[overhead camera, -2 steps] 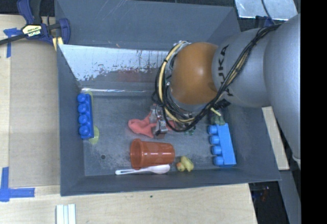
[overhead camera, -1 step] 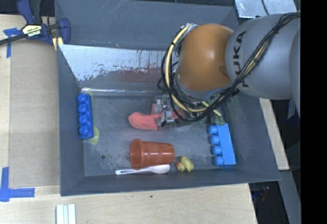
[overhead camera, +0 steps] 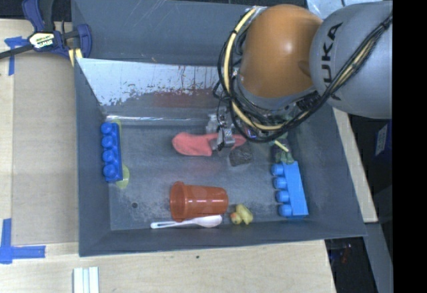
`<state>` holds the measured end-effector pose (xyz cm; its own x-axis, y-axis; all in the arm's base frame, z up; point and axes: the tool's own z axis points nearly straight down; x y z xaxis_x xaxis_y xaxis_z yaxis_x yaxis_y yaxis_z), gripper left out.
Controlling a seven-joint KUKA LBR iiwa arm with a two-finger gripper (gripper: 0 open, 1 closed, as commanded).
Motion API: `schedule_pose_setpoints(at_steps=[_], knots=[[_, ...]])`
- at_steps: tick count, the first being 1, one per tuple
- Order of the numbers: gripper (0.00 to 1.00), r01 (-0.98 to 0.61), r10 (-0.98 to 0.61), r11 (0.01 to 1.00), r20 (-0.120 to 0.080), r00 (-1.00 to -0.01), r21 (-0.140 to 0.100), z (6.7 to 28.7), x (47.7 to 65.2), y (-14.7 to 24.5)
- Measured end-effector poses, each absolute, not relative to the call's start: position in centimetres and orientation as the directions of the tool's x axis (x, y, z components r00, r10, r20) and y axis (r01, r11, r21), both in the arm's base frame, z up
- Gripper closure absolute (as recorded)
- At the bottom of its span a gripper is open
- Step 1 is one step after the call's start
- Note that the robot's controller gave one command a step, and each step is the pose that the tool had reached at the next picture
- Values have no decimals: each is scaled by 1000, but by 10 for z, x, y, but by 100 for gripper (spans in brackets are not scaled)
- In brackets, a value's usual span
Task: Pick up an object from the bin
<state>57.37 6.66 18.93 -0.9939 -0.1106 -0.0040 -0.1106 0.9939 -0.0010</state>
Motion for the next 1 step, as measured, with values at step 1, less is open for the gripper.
schedule_pose_setpoints(at_steps=[1], knots=[[100, -122, -122, 993, 0, -993, 0, 236, 580, 50]])
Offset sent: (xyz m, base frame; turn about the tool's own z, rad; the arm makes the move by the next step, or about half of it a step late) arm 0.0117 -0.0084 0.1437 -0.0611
